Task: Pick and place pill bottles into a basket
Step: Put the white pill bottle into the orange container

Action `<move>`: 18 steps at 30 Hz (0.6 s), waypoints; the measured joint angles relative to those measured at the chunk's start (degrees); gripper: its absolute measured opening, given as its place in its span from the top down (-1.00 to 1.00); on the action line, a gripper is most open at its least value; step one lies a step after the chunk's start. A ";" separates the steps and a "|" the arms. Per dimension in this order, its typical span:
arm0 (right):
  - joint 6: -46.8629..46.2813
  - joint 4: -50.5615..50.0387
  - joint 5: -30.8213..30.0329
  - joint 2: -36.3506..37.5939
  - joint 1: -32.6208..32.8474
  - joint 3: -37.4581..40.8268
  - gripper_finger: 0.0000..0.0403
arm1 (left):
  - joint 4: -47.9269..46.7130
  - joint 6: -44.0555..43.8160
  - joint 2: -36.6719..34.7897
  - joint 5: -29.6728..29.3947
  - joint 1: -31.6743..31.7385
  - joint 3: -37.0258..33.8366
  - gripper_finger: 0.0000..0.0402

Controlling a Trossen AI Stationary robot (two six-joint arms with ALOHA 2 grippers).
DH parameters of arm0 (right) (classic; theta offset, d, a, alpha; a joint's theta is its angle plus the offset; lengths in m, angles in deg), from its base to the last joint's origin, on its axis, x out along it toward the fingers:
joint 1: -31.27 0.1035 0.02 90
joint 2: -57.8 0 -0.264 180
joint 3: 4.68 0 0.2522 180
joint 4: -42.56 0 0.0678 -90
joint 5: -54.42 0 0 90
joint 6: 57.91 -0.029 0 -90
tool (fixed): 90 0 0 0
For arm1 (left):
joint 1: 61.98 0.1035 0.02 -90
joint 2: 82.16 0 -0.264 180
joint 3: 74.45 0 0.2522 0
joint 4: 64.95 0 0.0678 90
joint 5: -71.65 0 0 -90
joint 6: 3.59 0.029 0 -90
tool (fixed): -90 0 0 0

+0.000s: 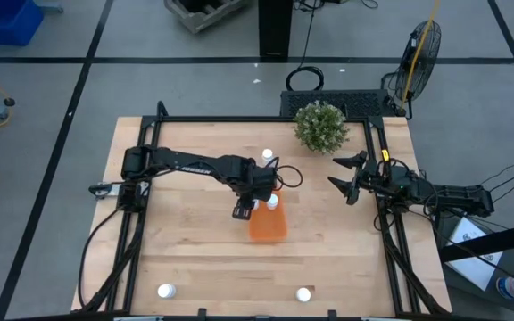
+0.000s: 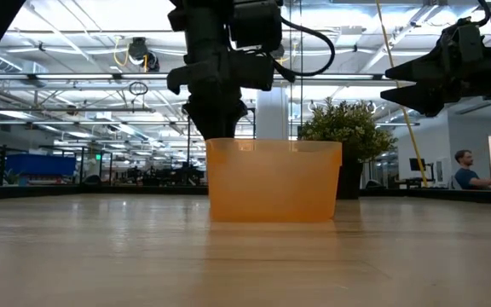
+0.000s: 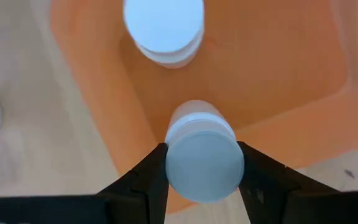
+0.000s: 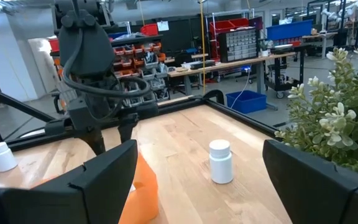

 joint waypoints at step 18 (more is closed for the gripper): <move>-0.02 -0.47 0.01 0.00 0.00 0.00 -0.68 | 0.15 -1.59 2.00 0.99 0.04 0.14 0.20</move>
